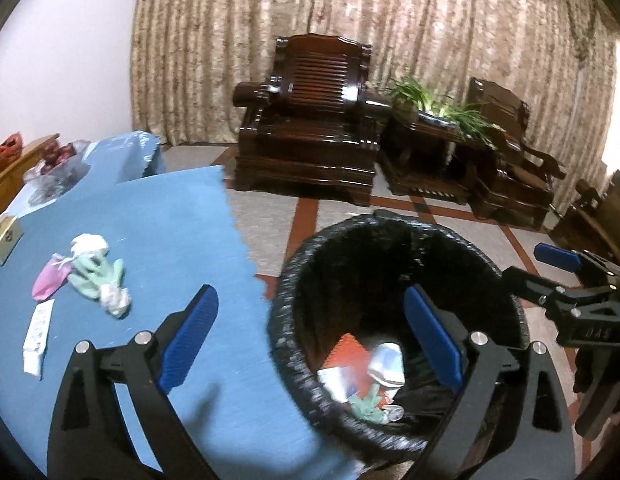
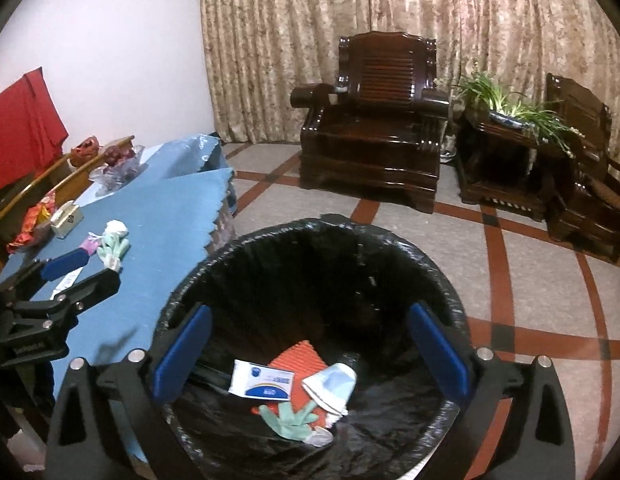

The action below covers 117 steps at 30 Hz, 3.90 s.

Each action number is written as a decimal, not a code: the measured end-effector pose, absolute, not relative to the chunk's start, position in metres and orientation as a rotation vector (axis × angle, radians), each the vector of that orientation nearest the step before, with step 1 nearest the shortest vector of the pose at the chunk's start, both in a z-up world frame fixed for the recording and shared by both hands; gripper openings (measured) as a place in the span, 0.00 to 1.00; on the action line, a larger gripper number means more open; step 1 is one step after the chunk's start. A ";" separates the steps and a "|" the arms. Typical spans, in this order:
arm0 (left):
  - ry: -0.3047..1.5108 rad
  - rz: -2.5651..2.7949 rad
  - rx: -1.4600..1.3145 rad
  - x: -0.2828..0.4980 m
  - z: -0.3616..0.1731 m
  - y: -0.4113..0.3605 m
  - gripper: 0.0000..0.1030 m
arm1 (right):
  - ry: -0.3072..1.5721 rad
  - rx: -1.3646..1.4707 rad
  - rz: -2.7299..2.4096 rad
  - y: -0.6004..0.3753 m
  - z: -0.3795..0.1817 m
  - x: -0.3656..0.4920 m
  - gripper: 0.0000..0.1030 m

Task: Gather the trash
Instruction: 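Move both tools back to the table over the toothpaste tube and green glove, then grasp the white toothpaste tube with the left tool while the right tool grasps the green glove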

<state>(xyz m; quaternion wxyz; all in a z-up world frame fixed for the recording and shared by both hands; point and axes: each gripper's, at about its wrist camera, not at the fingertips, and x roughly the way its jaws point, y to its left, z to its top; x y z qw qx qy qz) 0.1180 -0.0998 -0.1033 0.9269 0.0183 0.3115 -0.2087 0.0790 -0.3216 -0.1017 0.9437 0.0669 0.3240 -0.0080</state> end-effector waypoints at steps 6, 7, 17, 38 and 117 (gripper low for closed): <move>0.621 -0.342 0.012 0.114 -0.097 -0.059 0.89 | 0.650 0.126 0.036 -0.294 -0.097 0.090 0.94; 0.617 -0.327 0.006 0.113 -0.095 -0.052 0.89 | 0.648 0.123 0.047 -0.289 -0.096 0.093 0.94; 0.589 -0.173 -0.044 0.113 -0.087 0.022 0.89 | 0.628 0.091 0.152 -0.227 -0.090 0.123 0.94; 0.611 0.109 -0.096 0.149 -0.117 0.151 0.89 | 0.605 0.065 0.307 -0.109 -0.101 0.207 0.94; 0.736 0.102 -0.146 0.163 -0.132 0.144 0.40 | 0.746 0.018 0.485 -0.046 -0.135 0.247 0.28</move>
